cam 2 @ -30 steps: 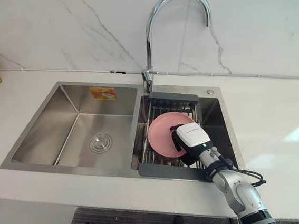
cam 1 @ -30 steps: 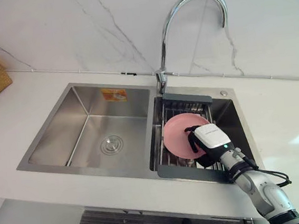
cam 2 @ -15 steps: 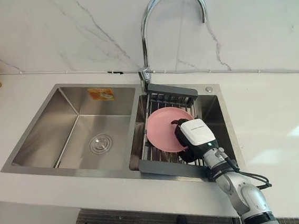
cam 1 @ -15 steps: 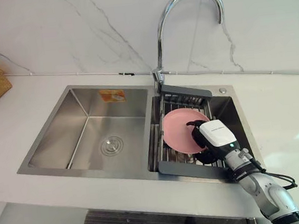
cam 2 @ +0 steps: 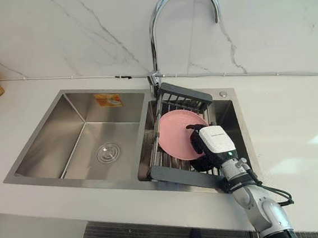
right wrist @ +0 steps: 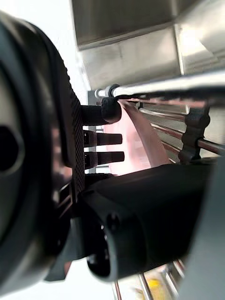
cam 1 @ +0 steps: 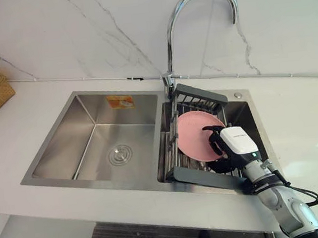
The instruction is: Walk over to the sink, pick up the cup, carry it to the dishwasher, place the cup inside the dishwasher, then close the dishwasher door
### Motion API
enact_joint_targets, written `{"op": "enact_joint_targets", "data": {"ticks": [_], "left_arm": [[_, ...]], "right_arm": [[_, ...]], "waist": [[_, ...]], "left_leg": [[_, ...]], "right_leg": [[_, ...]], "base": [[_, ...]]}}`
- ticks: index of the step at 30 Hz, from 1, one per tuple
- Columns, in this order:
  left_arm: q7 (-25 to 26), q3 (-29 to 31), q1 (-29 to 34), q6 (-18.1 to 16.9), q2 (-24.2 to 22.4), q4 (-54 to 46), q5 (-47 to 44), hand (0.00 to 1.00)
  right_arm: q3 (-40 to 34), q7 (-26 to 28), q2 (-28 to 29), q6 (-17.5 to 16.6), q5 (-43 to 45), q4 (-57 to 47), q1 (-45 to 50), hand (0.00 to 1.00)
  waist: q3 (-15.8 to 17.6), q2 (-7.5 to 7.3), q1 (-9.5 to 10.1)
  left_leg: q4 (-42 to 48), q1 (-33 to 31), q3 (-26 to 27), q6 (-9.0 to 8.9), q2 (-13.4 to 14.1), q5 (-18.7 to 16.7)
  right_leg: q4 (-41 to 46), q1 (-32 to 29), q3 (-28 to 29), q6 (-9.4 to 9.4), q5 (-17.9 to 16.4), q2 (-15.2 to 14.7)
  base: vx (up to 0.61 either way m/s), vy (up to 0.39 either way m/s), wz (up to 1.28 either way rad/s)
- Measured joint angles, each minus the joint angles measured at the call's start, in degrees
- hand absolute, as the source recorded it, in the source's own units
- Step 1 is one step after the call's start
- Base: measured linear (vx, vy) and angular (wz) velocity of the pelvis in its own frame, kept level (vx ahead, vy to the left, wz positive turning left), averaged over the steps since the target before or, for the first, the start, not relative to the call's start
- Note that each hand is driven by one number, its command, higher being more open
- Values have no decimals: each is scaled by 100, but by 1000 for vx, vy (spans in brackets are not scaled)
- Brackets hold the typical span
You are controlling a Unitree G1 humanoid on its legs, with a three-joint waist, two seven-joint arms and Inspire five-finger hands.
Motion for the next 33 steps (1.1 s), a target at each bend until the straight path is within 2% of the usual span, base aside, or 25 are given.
{"op": "enact_joint_targets", "data": {"ticks": [2,3,10,22,23,25,28,33], "left_arm": [[0,38,0,-1,-30,0,0,100],[0,42,0,-1,-43,-1,-3,100],[-1,84,24,7,-96,-2,-6,100],[-11,136,33,66,-105,-10,-38,100],[-11,136,33,70,-105,-11,-55,100],[-17,143,38,104,-104,-16,-102,100],[-41,170,47,112,-103,-19,-106,100],[-80,266,58,199,-73,-33,-106,100]], "right_arm": [[-6,172,3,123,363,-15,-7,0],[-17,300,8,231,599,-39,-17,100],[-292,785,91,696,1390,-111,-188,100],[-495,1720,-68,948,1390,-96,-526,100],[-495,1735,-90,940,1315,-96,-537,100],[-490,1780,-136,694,571,-97,-582,100],[-419,2030,-269,490,-95,-98,-705,100],[-311,2479,-714,190,-725,-167,-1142,100]], "waist": [[-6,9,5],[-9,13,12],[-67,51,36],[-84,24,34],[-86,20,34],[-98,-1,33],[-95,-25,36],[-124,-94,30]], "left_leg": [[10,1,-20,0,-1,0],[14,1,-26,-1,-2,1],[15,20,-61,-7,-10,7],[0,-2,-169,-25,-10,42],[-4,-2,-171,-24,-10,44],[-12,0,-174,-23,-10,46],[-15,1,-177,-19,-22,48],[-28,8,-179,-19,-17,48]], "right_leg": [[0,17,-18,0,0,0],[0,22,-22,0,0,-1],[-1,61,-54,0,0,-11],[0,92,-165,0,0,-15],[0,92,-167,0,1,-15],[0,92,-170,0,1,-14],[0,94,-170,-1,3,-22],[0,94,-173,-1,2,-15]], "base": [[0,0,5],[0,0,4],[0,0,1],[-12,-1,4],[0,0,0],[0,0,0],[0,0,0],[0,0,0]]}}
